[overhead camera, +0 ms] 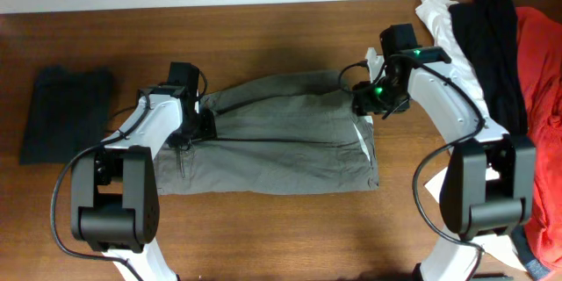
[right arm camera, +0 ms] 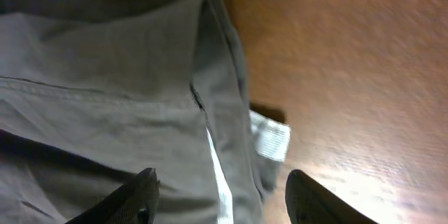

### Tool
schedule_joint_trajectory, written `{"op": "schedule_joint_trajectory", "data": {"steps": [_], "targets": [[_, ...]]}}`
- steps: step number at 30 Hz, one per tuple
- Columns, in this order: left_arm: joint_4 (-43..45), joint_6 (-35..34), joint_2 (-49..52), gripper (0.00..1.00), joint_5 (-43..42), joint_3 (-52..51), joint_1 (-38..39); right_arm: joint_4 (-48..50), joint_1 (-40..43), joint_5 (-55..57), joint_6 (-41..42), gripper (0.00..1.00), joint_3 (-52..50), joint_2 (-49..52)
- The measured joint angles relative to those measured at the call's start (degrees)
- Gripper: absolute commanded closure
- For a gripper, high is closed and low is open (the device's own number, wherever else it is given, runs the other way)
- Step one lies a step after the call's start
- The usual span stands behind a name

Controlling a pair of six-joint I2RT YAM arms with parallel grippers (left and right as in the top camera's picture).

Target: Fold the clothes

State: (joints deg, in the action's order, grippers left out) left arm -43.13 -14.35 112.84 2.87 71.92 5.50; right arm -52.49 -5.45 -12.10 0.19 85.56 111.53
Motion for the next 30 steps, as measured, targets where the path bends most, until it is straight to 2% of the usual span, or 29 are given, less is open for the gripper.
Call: {"op": "schedule_joint_trajectory", "data": {"steps": [9,10,11,12,13,14,22,30], "targets": [[0.0,0.0,0.0,0.34,0.5,-0.1,0.0,8.8,-2.6,-4.1,-2.1,0.37,-0.2,6.2],[0.0,0.0,0.0,0.34,0.5,-0.1,0.0,9.6,-2.9,-4.3,-2.2,0.43,-0.2,6.7],[0.0,0.0,0.0,0.34,0.5,-0.1,0.0,9.9,-3.2,-4.5,-2.3,0.62,-0.2,7.1],[0.0,0.0,0.0,0.35,0.6,-0.1,0.0,10.0,-3.5,-4.6,-2.6,0.73,-0.2,7.4],[0.0,0.0,0.0,0.36,0.7,-0.1,0.0,10.4,-3.7,-4.8,-2.7,0.94,-0.2,7.5],[0.0,0.0,0.0,0.38,0.7,-0.1,0.0,10.8,-3.9,-4.9,-2.7,0.96,-0.2,7.7],[-3.2,0.0,0.2,0.43,1.7,0.9,-0.4,6.8,-4.1,-5.4,-3.0,0.96,-0.1,6.3],[-4.8,0.0,-2.3,0.42,1.4,-0.7,-0.9,0.9,-5.3,-7.2,-3.0,0.96,8.6,-8.1]]}}
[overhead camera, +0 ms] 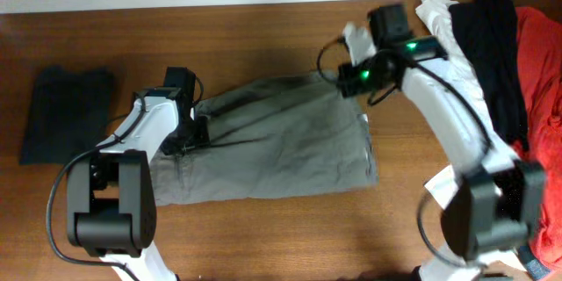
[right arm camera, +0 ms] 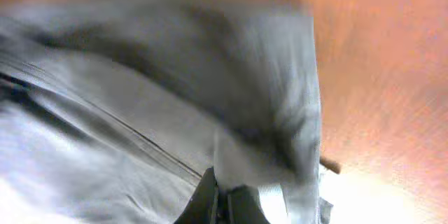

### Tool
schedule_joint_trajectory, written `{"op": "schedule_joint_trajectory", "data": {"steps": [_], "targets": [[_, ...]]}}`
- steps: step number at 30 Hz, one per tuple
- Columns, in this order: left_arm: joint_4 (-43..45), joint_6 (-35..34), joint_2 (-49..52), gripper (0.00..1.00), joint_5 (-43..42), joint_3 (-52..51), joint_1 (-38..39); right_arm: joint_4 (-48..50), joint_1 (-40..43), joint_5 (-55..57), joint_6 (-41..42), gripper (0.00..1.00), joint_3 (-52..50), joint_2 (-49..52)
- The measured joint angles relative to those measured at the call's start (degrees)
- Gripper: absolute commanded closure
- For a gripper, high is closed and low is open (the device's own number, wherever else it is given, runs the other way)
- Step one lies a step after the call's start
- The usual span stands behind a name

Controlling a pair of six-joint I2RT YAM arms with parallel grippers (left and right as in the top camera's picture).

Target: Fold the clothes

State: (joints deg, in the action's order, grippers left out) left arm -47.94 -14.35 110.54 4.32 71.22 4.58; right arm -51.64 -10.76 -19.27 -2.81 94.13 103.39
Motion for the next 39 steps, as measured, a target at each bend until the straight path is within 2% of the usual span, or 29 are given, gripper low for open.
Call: {"op": "schedule_joint_trajectory", "data": {"steps": [3,8,15,21,22,24,29,34,39], "targets": [[0.4,0.0,-0.2,0.42,-0.6,-0.1,-0.2,0.0,-1.0,-0.4,-0.4,0.96,3.6,-5.2],[0.4,-0.2,-0.4,0.42,-1.0,-0.1,-0.2,3.0,-2.0,-0.1,-1.9,0.96,4.2,-4.7],[0.3,-0.5,-0.4,0.43,-0.4,-0.2,-0.3,10.8,-2.0,3.4,-2.8,0.95,4.2,2.6],[1.5,-3.6,-0.4,0.43,0.7,-0.5,-0.3,16.3,-2.0,9.0,-3.2,0.95,4.2,12.4],[1.6,-4.1,-0.4,0.43,0.8,-0.5,-0.3,16.7,-2.0,9.9,-3.0,0.93,4.2,13.7],[1.7,-5.8,-0.4,0.43,1.1,-0.5,-0.3,17.5,-2.0,12.0,-2.3,0.69,4.2,16.7],[1.9,-9.8,-0.4,0.43,3.3,-0.5,-0.3,15.8,-0.9,17.1,2.0,0.62,4.2,23.3],[2.0,-12.9,-0.4,0.43,6.1,-0.5,-0.3,12.3,2.3,18.4,4.1,0.61,4.3,23.6],[2.6,-14.3,-0.4,0.42,7.6,-0.5,-0.3,0.1,3.7,9.2,2.1,0.61,4.4,19.9]]}}
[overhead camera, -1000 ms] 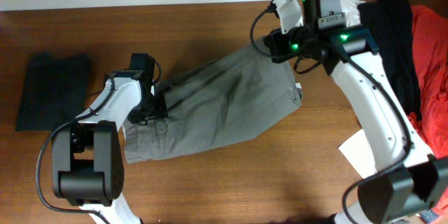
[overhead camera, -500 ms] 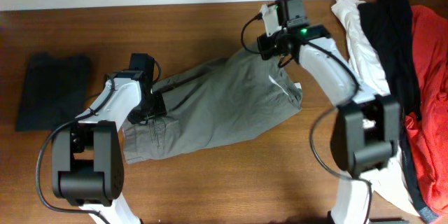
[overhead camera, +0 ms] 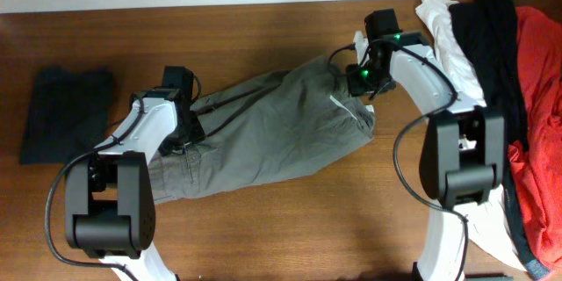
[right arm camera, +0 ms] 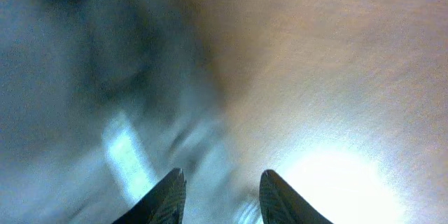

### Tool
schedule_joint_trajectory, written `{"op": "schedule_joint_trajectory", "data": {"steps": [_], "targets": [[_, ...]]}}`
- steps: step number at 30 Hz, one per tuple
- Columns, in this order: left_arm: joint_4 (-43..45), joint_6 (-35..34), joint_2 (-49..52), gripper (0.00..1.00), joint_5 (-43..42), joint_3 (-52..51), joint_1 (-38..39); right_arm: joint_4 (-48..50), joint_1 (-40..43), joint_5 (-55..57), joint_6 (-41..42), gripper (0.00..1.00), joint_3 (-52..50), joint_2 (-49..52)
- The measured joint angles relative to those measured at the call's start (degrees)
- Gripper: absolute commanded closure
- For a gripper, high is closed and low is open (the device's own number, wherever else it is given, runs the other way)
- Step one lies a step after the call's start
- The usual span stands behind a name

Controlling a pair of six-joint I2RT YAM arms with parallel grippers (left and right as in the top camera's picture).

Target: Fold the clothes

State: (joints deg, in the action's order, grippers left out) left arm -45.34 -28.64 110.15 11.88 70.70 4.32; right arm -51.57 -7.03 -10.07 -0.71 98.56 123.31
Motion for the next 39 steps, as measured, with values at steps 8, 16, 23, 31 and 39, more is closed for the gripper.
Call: {"op": "schedule_joint_trajectory", "data": {"steps": [8,16,23,31,39], "targets": [[0.1,-0.2,0.0,0.42,0.4,0.0,0.0,-6.0,-2.2,-12.8,-7.4,0.38,-1.4,-2.5],[0.0,-0.4,0.0,0.42,0.4,0.0,0.0,0.6,-2.6,-10.1,-8.7,0.43,-11.1,-2.5],[-0.1,-0.6,0.0,0.42,0.7,0.0,0.0,4.3,-2.5,-6.4,-8.2,0.96,-15.2,-3.1],[-0.1,-0.6,0.0,0.42,0.8,0.0,-0.1,3.2,-2.5,-1.7,-2.4,0.96,-16.1,-3.8],[-0.3,-0.6,0.0,0.42,0.4,0.0,0.0,0.4,-1.6,7.6,11.3,0.96,-16.1,-4.4]]}}
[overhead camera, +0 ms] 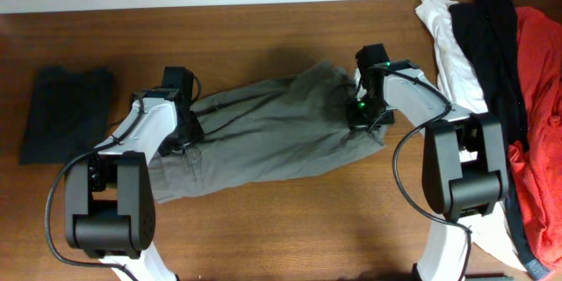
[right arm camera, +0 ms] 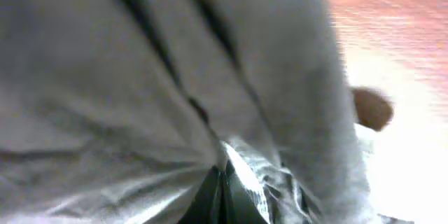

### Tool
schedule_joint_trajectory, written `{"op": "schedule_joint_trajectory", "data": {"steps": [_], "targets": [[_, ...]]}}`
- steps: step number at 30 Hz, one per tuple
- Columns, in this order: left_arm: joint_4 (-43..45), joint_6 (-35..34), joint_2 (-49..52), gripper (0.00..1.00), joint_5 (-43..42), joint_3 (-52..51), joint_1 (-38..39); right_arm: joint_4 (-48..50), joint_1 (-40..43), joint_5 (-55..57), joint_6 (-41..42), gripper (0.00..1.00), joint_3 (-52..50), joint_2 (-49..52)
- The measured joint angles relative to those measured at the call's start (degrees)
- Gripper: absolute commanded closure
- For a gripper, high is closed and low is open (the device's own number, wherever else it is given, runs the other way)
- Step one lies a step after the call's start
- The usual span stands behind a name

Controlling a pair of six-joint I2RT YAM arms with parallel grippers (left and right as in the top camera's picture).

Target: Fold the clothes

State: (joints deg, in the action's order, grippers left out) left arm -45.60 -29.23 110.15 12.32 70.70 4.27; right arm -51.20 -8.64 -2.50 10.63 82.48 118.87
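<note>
A grey-green garment (overhead camera: 263, 140) lies slantwise across the middle of the table, its right end bunched up. In the overhead view my right gripper (overhead camera: 358, 119) is at that right end. The right wrist view shows the right gripper (right arm camera: 222, 185) shut on a pinch of the grey cloth, with folds running away from its fingertips. My left gripper (overhead camera: 187, 128) is pressed into the garment's left part. Creases run out from it, but cloth and the wrist hide its fingers.
A dark folded cloth (overhead camera: 66, 114) lies at the table's left end. At the right end is a heap of white (overhead camera: 446, 39), black (overhead camera: 496, 48) and red (overhead camera: 543, 97) clothes. The wall edge runs along the far side of the table.
My right gripper was open over the garment's far right corner. It is now lower on the right end and shut on cloth. The right end looks more bunched. The left arm has not moved.
The garment lay flat and level, with my right gripper open at its right end. Then that gripper was shut on cloth and further back. Then it was open, with the garment lying slantwise. Now it grips the right end again. The left gripper stayed put.
</note>
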Motion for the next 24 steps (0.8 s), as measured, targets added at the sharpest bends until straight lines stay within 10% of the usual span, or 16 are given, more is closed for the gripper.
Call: {"op": "schedule_joint_trajectory", "data": {"steps": [17,24], "targets": [[1.0,0.1,-0.2,0.42,-2.9,0.1,-0.1,-6.7,3.6,7.6,8.6,0.96,-0.2,0.0],[-1.2,3.0,-6.5,0.17,-3.9,1.4,-0.2,-7.3,1.9,7.7,8.0,0.87,-0.3,0.0]]}}
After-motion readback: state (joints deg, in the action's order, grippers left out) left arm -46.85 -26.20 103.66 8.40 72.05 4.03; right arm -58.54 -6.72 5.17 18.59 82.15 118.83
